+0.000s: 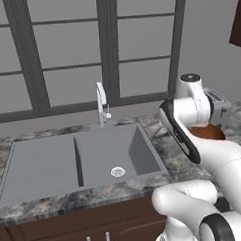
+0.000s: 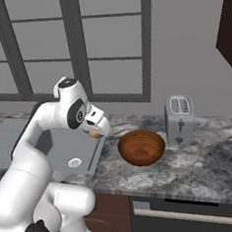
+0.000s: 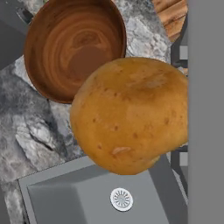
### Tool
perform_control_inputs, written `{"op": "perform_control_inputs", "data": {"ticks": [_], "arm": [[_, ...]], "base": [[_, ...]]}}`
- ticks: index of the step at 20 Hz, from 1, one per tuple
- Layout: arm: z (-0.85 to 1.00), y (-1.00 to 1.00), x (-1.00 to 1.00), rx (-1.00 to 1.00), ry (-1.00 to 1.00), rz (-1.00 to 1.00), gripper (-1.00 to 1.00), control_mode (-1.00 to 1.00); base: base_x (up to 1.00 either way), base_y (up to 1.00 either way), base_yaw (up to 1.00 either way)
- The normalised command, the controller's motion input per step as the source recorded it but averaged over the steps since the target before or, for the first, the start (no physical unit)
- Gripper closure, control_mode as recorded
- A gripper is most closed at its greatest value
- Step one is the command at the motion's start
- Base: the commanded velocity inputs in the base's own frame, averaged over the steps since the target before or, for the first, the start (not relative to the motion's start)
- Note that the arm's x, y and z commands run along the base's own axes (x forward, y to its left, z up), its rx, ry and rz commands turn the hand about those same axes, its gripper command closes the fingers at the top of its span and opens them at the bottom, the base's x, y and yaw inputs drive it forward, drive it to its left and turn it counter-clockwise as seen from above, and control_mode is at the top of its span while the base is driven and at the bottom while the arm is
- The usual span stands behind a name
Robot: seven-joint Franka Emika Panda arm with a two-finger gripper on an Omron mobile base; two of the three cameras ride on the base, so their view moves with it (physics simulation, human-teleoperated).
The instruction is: Pick the tangerines from the cabinet and place them in one bowl. Pick the potato from the sink and place it in the other bowl.
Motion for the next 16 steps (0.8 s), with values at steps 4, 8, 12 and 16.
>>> {"op": "perform_control_inputs", "data": {"ticks": [4, 8, 12, 16], "arm": [[0.06, -0.82, 0.0, 0.08, 0.1, -0.01, 1.0, -1.0], [0.0, -0.74, 0.0, 0.11, 0.07, 0.0, 1.0, -1.0], [-0.09, -0.55, 0.1, 0.06, 0.03, 0.0, 1.0, -1.0], [-0.27, -0.34, 0.28, 0.01, 0.0, 0.0, 1.0, -1.0]], "base": [[0.0, 0.0, 0.0], [0.0, 0.0, 0.0], [0.0, 0.0, 0.0], [0.0, 0.0, 0.0]]}}
